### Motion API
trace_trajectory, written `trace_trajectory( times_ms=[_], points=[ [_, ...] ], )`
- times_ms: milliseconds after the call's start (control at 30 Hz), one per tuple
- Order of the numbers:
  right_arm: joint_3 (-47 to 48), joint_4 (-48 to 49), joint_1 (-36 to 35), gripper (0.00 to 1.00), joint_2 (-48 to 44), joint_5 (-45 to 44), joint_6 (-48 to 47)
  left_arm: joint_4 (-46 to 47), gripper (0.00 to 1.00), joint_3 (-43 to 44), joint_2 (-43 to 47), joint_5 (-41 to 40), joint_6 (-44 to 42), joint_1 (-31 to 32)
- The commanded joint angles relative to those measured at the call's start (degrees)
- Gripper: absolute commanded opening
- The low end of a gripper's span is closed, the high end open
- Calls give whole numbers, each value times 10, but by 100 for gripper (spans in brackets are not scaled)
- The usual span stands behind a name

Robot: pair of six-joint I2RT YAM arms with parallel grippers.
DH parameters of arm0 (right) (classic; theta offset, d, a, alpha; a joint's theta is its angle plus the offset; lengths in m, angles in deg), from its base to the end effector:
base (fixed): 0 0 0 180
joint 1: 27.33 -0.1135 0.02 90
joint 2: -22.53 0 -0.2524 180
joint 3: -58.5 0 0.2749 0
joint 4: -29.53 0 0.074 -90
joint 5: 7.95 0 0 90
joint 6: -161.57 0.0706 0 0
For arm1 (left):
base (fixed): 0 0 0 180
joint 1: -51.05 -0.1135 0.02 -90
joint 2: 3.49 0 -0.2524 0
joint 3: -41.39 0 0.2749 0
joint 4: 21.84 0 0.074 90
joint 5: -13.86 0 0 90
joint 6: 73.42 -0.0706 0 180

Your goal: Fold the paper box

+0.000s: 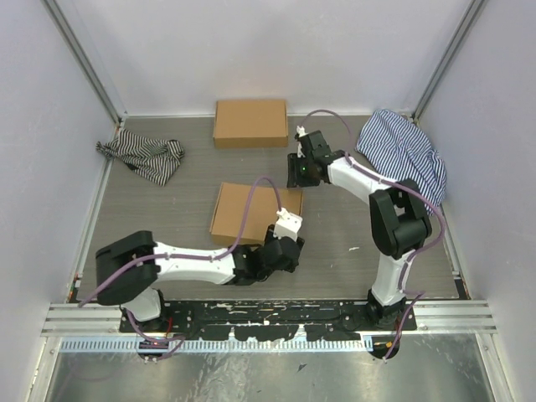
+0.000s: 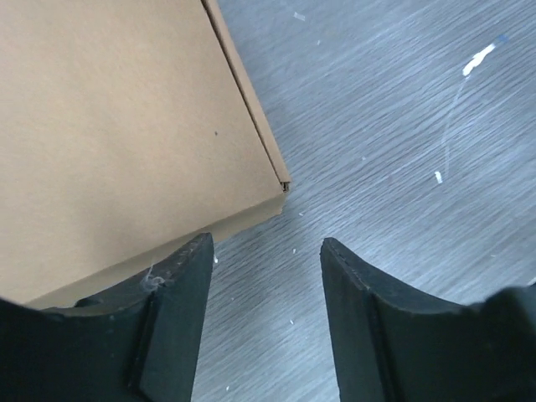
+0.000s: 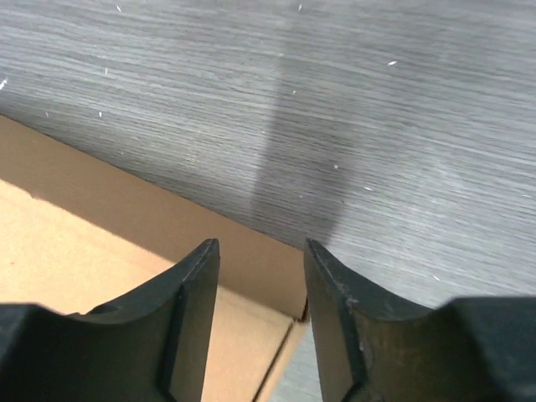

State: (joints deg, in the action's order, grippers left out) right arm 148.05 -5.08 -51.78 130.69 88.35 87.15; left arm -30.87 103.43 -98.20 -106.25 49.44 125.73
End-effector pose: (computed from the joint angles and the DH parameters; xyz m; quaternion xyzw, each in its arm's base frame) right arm 0.4024 0.1915 0.1501 -0.0906 0.9433 0.1568 0.2781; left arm 0.1327 -0.3504 0.1268 0.2152 0.8611 -0.1786 0.4247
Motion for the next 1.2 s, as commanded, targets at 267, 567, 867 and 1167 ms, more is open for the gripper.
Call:
trace_trajectory(
  times_ms=[267,567,867,1167],
  points=[
    [-60,34,-3,100,-267,-182,37,-158,98,48,176,-150,-56,1],
    [-228,35,-3,100,-490,-224,74,-291,98,20,340,-21,-53,-290],
    [-281,5,-4,100,-533,-201,78,-442,98,59,366,-9,-86,-377],
    [-295,13,-5,94,-535,-233,86,-527,98,84,380,-12,-95,-378]
  ],
)
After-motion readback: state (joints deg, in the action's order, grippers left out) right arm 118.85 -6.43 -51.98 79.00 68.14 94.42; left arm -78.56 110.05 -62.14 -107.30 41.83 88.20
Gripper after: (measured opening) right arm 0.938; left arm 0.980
